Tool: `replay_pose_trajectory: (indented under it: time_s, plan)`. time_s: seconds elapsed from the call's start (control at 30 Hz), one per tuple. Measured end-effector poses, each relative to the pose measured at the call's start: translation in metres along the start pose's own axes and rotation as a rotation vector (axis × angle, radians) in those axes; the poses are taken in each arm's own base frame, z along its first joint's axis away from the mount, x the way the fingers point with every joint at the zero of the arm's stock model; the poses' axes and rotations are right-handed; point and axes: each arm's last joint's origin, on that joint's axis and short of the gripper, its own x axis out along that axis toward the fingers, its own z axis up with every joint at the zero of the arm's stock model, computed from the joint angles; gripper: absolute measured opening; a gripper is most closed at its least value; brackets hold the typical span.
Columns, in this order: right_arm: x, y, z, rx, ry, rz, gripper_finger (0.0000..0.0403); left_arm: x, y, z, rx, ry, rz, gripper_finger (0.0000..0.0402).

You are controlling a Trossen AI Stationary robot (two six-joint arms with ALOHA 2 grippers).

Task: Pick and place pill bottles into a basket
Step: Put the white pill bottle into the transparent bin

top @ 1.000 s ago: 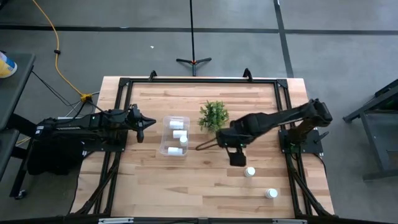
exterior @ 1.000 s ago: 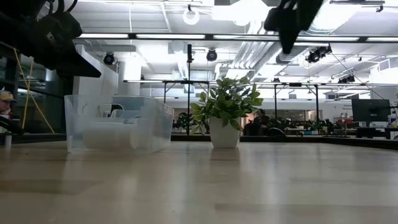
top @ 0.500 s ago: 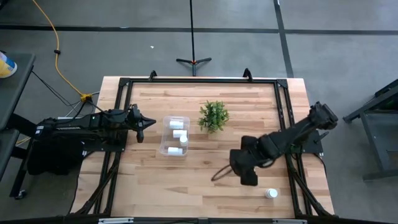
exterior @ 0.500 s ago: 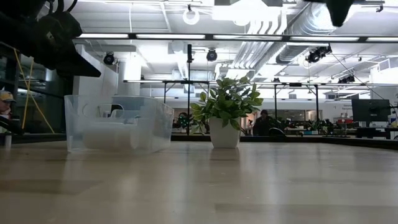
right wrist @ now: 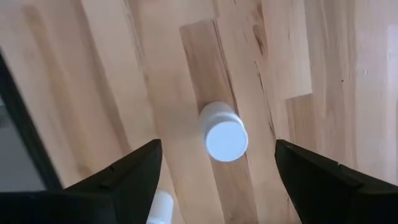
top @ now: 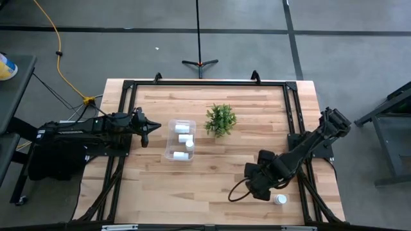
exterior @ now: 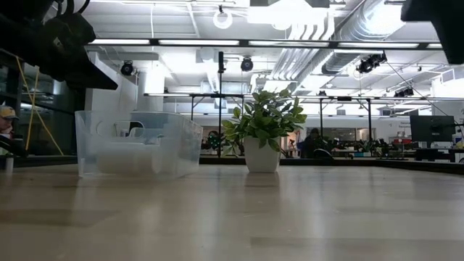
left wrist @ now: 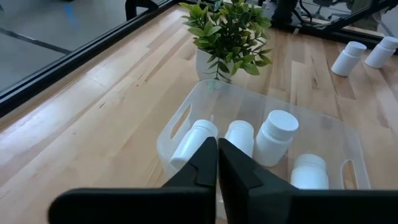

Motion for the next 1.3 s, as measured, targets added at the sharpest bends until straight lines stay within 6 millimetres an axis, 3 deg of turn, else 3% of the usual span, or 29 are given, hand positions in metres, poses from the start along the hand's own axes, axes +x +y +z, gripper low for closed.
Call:
replay_pose_trajectory:
  time_s: [0.1,0.3,0.4,0.63,0.87,1.07,1.3]
  plan:
    - [0.015,0.0,-0.002,0.006,-0.007,0.005,0.0302,0.0,0.0,0.0,0.001,0.0,0.0,0.0021]
    - [0.046,-0.003,-0.009,0.022,0.0,0.022,0.0302,0.0,0.0,0.0,0.001,0.0,0.0,0.0039]
    - [0.053,-0.007,-0.012,0.022,0.019,-0.002,0.0302,0.0,0.0,0.0,0.001,0.0,0.0,0.0052]
    - [0.068,-0.008,-0.015,0.018,0.003,0.021,0.0302,0.0,0.0,0.0,0.001,0.0,-0.001,0.0021]
    - [0.074,-0.011,-0.018,0.017,0.016,0.015,0.0302,0.0,0.0,0.0,0.0,0.001,-0.001,0.0055]
    - [0.074,-0.011,-0.018,0.017,-0.001,0.002,0.0299,0.0,0.0,0.0,0.0,0.001,-0.001,0.0021]
    - [0.074,-0.011,-0.017,0.016,-0.005,-0.001,0.0252,0.0,0.0,0.0,0.0,0.001,-0.001,0.0044]
